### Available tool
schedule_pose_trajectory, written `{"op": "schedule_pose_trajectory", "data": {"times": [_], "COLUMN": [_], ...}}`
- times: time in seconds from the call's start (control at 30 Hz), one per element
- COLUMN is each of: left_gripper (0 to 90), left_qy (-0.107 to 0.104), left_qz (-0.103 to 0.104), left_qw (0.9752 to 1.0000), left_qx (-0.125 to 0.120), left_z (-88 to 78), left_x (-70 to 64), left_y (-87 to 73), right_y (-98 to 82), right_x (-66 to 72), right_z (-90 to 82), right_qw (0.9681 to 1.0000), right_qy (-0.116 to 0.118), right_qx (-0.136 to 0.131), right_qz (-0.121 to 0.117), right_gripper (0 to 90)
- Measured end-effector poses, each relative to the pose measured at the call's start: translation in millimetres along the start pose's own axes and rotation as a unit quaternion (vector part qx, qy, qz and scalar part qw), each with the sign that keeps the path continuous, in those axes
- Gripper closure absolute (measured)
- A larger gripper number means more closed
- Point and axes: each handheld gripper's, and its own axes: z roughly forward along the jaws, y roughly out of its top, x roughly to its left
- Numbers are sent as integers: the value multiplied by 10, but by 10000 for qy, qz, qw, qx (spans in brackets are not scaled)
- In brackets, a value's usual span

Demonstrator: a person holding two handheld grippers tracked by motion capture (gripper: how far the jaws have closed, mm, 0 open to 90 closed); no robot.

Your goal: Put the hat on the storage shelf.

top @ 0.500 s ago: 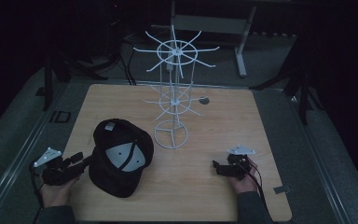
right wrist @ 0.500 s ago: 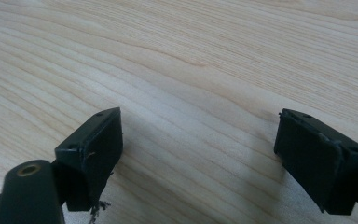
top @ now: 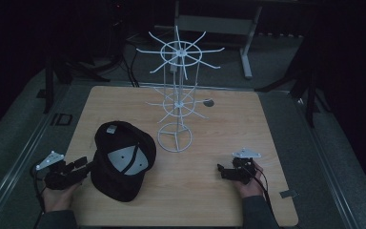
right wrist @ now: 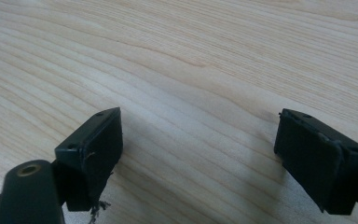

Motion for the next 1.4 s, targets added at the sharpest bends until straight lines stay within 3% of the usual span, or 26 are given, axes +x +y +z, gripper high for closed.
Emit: {"op": "schedule_pose_trajectory", "data": {"times": [0.63,1.23,1.4], "left_gripper": [427,389,393], "left_qy": [40,-12,-116], "left_qz": [83,112,144], "left_qw": [9997,9986,9982], "left_qx": [224,514,575], "left_z": [35,126,137], "left_x": [6,67,52], "left_y": [-13,-25,-29], "right_y": [0,0,0], "right_x": [0,1,1], "right_z": [0,0,0], "right_qw": [10000,10000,10000], "right_qy": [1,8,9], "right_qx": [-2,-1,0], "right_qz": [-4,-8,-7], "right_gripper": [150,150,150]}}
